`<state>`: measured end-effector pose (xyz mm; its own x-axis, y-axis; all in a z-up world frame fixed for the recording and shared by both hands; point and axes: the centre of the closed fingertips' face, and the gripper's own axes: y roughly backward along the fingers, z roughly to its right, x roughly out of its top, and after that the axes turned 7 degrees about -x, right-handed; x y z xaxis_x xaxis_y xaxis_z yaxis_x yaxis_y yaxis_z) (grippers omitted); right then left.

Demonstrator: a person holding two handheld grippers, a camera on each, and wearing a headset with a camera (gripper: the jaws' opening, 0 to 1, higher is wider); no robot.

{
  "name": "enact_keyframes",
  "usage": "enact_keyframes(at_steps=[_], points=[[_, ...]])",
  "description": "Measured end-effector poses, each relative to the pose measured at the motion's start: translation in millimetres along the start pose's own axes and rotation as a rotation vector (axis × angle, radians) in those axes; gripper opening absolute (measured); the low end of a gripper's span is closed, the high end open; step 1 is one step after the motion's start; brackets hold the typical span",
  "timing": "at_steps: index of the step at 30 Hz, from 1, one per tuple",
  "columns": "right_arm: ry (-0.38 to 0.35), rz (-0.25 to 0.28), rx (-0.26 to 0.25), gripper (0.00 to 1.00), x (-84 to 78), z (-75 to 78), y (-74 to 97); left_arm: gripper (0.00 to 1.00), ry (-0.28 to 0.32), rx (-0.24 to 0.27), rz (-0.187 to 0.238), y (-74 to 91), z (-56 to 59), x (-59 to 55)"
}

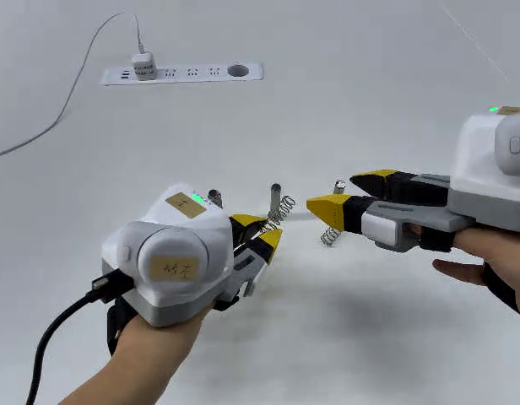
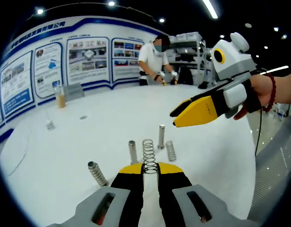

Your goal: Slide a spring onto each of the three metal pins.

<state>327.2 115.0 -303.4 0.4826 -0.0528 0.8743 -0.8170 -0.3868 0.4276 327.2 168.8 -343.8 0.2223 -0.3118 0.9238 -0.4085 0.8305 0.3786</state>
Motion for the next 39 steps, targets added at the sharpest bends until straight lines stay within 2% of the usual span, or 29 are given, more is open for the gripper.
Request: enact_keyframes(at_steps=[8,17,23,29,39], points=[[-0.045,0.002,0.054,0.35,5.2,-16.2,-4.3,0.10,0.005,-0.015,0.105,8.4,5.0,19.5],[-0.085,-0.002,0.089,0.30,6.3,-26.7,-7.1,0.10,-0.008,-0.023,0.169,13.0,7.9,29.3],[-0.119,-0.003,0.107,0.27,7.1,-31.6,-8.4,0.10,0.001,-0.045,0.197,15.3,12.1,33.1],[-0.171,-0.015,0.143,0.22,7.3,-39.4,-8.9,0.10,0.004,-0.070,0.238,19.2,17.2,42.9],[-0.245,-0.006,0.177,0.17,14.2,-43.7,-8.3,0.10,0.021,-0.076,0.257,23.5,16.1,47.1]])
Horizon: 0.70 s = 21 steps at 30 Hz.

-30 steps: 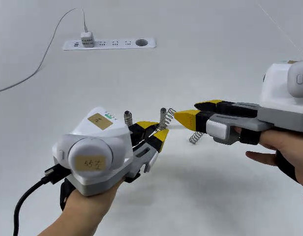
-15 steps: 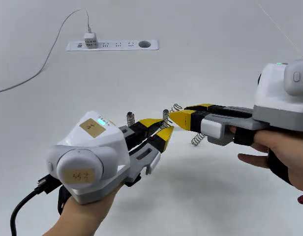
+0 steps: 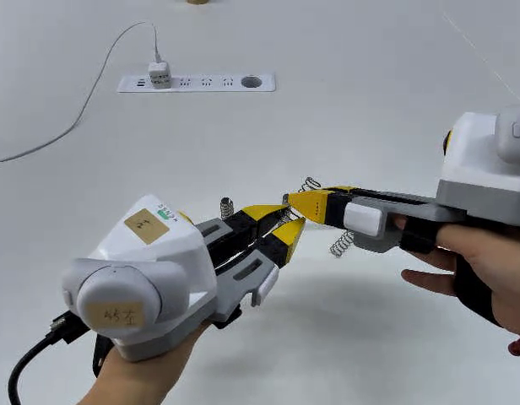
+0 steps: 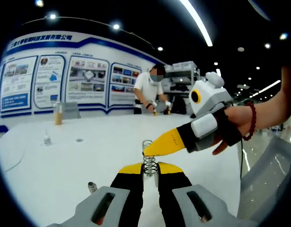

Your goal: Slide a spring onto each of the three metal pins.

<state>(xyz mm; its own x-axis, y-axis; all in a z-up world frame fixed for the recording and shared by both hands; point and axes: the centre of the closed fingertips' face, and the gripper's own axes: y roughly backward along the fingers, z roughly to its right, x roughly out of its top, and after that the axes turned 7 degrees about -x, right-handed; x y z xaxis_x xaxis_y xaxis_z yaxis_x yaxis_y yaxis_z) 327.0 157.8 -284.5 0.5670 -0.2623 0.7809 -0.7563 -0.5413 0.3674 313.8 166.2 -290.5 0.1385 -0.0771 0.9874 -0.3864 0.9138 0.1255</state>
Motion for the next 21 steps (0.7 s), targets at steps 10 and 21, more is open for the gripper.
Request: enact_keyframes(at_steps=[10,21], points=[[-0.008,0.006,0.030,0.15,1.0,-5.3,-0.6,0.11,0.015,0.004,-0.017,-1.0,-0.1,1.2],[0.037,0.015,0.037,0.11,2.4,-4.6,1.9,0.13,0.027,0.004,-0.047,-2.7,0.6,-0.6]])
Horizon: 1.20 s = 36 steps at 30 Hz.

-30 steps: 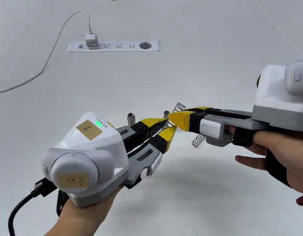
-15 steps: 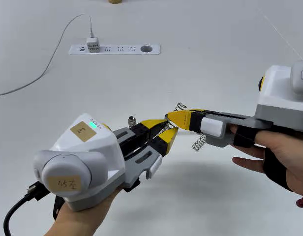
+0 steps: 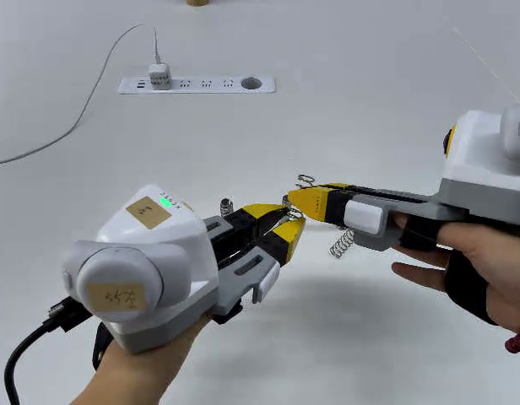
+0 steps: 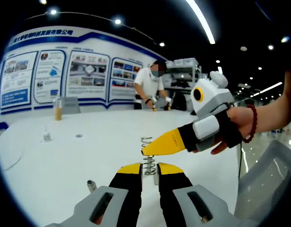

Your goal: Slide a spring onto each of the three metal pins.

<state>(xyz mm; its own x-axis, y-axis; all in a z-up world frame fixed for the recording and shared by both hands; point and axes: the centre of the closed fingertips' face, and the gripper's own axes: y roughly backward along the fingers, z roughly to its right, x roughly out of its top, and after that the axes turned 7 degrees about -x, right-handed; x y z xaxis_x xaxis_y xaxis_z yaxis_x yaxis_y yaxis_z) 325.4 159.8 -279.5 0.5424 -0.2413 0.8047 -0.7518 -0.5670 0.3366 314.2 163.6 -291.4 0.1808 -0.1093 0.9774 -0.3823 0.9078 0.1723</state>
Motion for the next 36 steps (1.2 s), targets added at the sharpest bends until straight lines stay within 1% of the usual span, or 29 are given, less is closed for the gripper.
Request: enact_keyframes(at_steps=[7,9,11,14,22,25,29,33,36], points=[[0.037,-0.006,-0.015,0.11,-0.8,4.4,-0.2,0.20,0.017,0.012,-0.030,-0.4,-2.3,-5.9],[0.071,-0.002,-0.030,0.11,0.4,7.5,-0.7,0.22,0.016,0.017,-0.046,0.5,-3.3,-8.7],[0.085,0.000,-0.034,0.11,1.1,8.0,-1.5,0.22,0.016,0.021,-0.062,1.6,-4.2,-11.6],[0.099,0.012,-0.043,0.11,4.8,10.0,-3.8,0.28,0.031,0.030,-0.098,3.5,-6.3,-18.4],[0.147,0.057,-0.085,0.11,15.9,19.4,-11.7,0.32,-0.003,0.032,-0.120,7.6,-6.7,-22.1],[0.169,0.059,-0.104,0.11,16.6,24.1,-16.2,0.34,-0.018,0.037,-0.139,8.8,-7.0,-25.3],[0.202,0.052,-0.129,0.11,14.0,29.2,-21.8,0.36,-0.015,0.047,-0.157,10.6,-8.0,-29.6],[0.204,0.050,-0.142,0.11,12.6,32.2,-26.7,0.40,-0.017,0.048,-0.170,11.4,-7.4,-32.7],[0.195,0.051,-0.162,0.11,13.1,36.2,-30.0,0.42,-0.017,0.050,-0.175,12.1,-6.8,-34.1]])
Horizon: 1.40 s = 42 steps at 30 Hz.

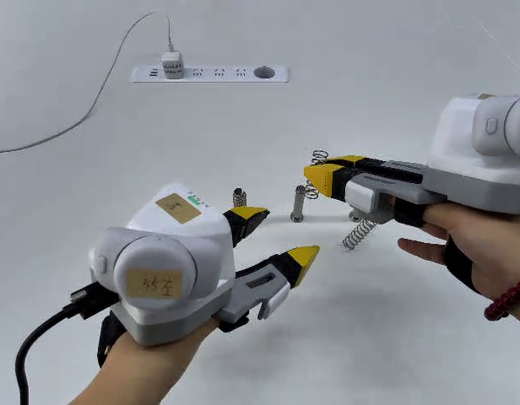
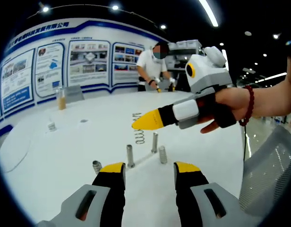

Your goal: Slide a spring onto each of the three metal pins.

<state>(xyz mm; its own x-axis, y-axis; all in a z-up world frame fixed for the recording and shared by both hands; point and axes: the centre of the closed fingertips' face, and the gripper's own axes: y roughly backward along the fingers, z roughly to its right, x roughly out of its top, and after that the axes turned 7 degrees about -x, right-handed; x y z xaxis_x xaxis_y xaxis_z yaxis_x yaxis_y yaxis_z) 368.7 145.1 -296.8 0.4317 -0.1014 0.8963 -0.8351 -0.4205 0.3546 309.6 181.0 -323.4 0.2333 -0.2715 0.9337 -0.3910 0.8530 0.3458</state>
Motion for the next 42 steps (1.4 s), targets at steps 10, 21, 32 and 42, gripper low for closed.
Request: enact_keyframes(at_steps=[10,21,32,42], points=[[0.009,0.008,-0.039,0.11,-3.1,6.3,-11.2,0.51,0.001,-0.009,-0.008,0.5,3.9,-1.7],[0.023,0.028,-0.046,0.11,-2.8,8.9,-20.0,0.61,0.017,-0.002,-0.026,3.4,2.4,-6.6],[0.056,0.031,-0.059,0.11,-10.8,10.7,-26.2,0.65,0.032,0.019,-0.036,7.8,-2.8,-11.1],[0.075,0.033,-0.082,0.11,-12.0,13.1,-27.4,0.65,0.047,0.027,-0.038,10.3,-6.3,-12.7]])
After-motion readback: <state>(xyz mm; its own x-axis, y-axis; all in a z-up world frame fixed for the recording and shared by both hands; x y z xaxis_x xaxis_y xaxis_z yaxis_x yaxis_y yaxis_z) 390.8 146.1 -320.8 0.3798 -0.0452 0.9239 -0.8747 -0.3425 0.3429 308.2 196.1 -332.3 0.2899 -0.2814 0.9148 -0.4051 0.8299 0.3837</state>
